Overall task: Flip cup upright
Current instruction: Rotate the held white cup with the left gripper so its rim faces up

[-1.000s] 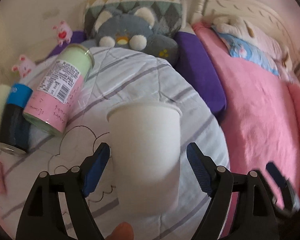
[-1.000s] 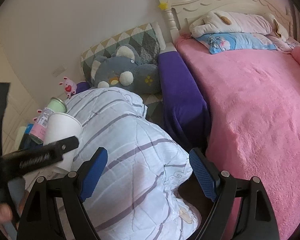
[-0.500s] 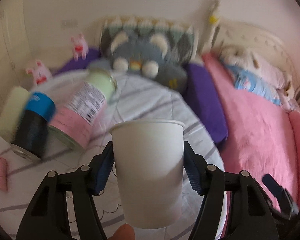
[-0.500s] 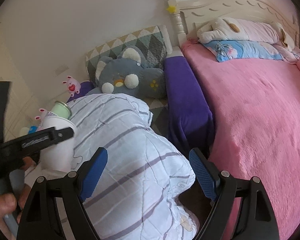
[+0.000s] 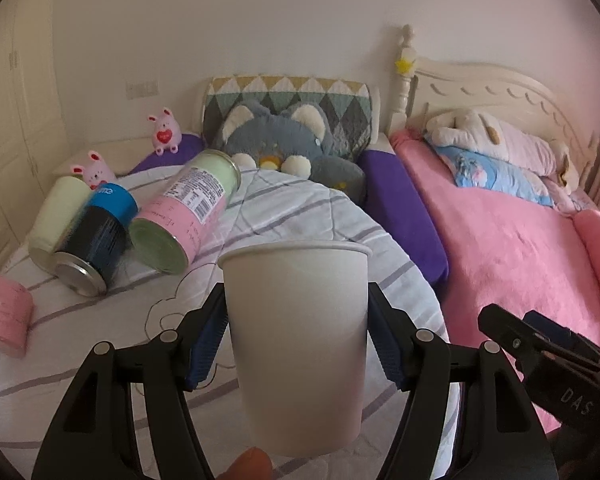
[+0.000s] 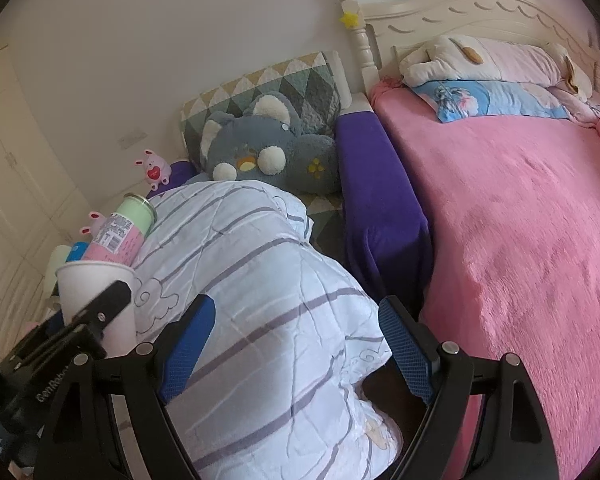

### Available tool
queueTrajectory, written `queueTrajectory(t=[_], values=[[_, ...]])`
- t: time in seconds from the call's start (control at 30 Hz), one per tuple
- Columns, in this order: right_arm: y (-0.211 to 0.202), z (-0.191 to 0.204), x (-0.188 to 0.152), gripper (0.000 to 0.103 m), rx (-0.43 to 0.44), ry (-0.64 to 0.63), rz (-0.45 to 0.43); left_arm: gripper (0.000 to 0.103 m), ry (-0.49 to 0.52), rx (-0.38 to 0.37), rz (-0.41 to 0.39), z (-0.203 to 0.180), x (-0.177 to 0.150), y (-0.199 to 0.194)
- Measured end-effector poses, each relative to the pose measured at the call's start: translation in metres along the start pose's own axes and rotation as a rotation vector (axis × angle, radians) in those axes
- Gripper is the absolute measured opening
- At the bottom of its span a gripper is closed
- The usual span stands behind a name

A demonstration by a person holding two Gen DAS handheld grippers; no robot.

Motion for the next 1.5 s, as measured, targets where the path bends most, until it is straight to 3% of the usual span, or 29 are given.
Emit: queueTrajectory(t=[0.37,0.9,1.1,1.33,1.43,1.5], values=[[-0.017,0.003,-0.004,0.085,0.001,-0.008,-0.016,0.068,-0.005,-0.02,0.055,0.005,-0.034,-0.018],[-0.047,0.02,-0.032,0.085,0.009,-0.044,-0.016,0.068,0.024,-0.053,-0.028,0.034,-0.094,-0.089],[-0.062,0.032,-0.038,0.085,0.003,-0.059,-0.018,0.068,0.031,-0.057,-0.076,0.045,-0.08,-0.107],[-0.077,0.056,-0.034,0.085,0.014,-0.089,-0.045,0.067,0.001,-0.051,-0.041,0.071,-0.068,-0.114],[-0.079,0.066,-0.036,0.085,0.02,-0.103,-0.045,0.067,0.001,-0.047,-0.097,0.081,-0.07,-0.127],[-0.081,0.073,-0.038,0.085,0.022,-0.112,-0.042,0.067,0.035,-0.023,-0.185,0.084,-0.078,-0.142]])
Point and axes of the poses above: each gripper's, at about its wrist camera, not at the fingertips, and y roughly the way its jaws point, z to its left, x to its top, the point moved 1 cm from there along y, roughly the way its jaws point, and after that the axes turned 9 degrees about -z, right-handed, at the moved point
